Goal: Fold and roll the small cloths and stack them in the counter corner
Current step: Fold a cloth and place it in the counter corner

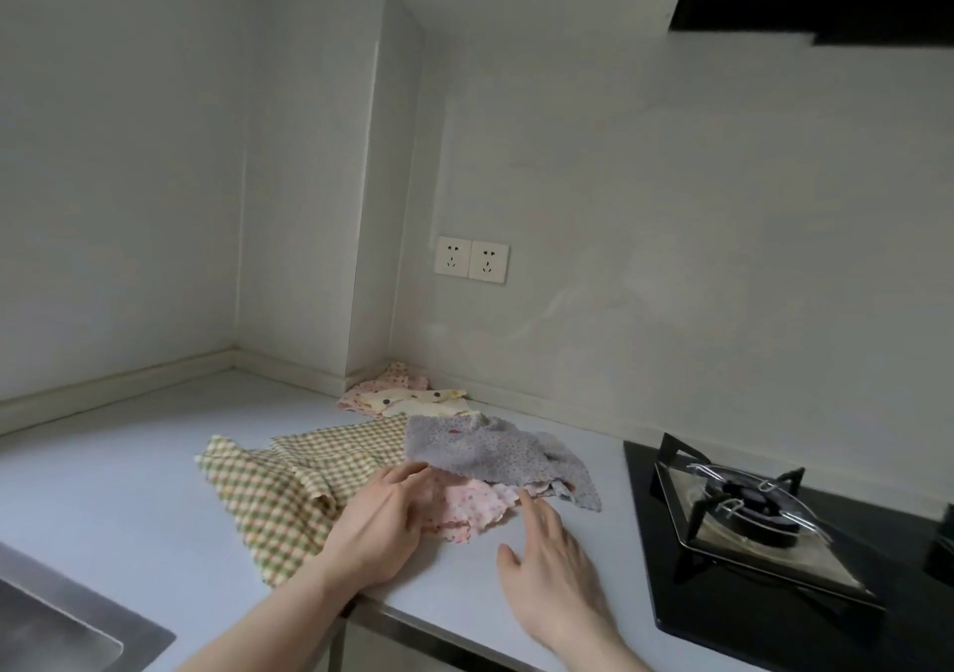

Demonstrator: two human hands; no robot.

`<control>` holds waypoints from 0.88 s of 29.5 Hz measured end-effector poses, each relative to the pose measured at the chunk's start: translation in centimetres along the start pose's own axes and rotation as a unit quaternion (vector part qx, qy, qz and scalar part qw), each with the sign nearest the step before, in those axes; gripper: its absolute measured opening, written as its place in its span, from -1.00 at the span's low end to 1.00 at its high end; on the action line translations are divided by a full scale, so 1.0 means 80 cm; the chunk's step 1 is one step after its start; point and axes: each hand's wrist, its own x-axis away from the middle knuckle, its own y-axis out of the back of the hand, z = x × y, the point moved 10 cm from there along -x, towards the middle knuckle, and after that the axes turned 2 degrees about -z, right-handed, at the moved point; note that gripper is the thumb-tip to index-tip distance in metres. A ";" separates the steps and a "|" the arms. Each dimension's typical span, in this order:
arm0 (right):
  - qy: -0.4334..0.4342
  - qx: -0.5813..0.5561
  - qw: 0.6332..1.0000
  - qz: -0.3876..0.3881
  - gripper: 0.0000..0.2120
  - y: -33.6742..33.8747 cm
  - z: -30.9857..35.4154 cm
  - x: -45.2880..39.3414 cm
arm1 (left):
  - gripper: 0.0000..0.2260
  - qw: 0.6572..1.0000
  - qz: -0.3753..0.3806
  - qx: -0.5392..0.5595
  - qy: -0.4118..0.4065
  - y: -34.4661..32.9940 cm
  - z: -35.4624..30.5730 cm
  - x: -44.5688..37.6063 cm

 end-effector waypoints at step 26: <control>0.025 -0.213 0.974 -0.072 -0.41 0.207 0.088 0.059 | -0.73 0.992 -0.076 0.096 -0.028 0.281 -0.238 -0.087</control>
